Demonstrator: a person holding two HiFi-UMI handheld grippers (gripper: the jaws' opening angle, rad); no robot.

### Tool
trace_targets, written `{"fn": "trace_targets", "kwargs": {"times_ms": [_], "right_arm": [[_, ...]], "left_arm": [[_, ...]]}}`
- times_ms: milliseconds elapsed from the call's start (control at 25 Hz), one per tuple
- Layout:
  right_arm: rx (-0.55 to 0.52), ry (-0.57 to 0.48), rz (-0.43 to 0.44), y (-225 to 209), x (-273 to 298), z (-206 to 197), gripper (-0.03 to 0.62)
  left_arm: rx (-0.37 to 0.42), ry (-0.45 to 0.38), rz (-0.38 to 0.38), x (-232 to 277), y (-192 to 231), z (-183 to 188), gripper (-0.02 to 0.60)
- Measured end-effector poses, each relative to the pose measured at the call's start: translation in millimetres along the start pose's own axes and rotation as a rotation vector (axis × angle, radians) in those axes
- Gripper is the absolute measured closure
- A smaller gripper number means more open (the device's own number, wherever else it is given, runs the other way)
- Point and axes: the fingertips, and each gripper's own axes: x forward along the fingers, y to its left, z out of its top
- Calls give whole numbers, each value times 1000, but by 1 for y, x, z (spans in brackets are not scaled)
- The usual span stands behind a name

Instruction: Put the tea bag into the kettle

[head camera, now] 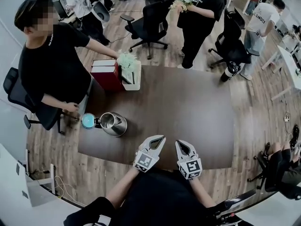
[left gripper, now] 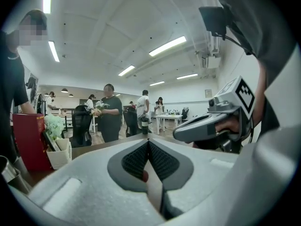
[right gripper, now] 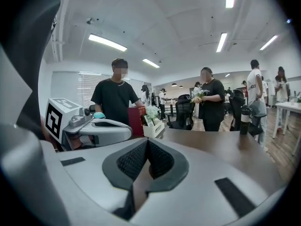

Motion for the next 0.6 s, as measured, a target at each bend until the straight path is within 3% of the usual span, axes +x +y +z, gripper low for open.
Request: {"fn": "trace_targets", "kwargs": {"times_ms": [440,600], "right_arm": [[32,-8,-103,-38,-25,-4,589],[35,-28,-109,-49,-18,3,589]], "left_arm": [[-19,10,-132,33,-42,-2,577],[10,8,-164,41,-34,7,575]]}}
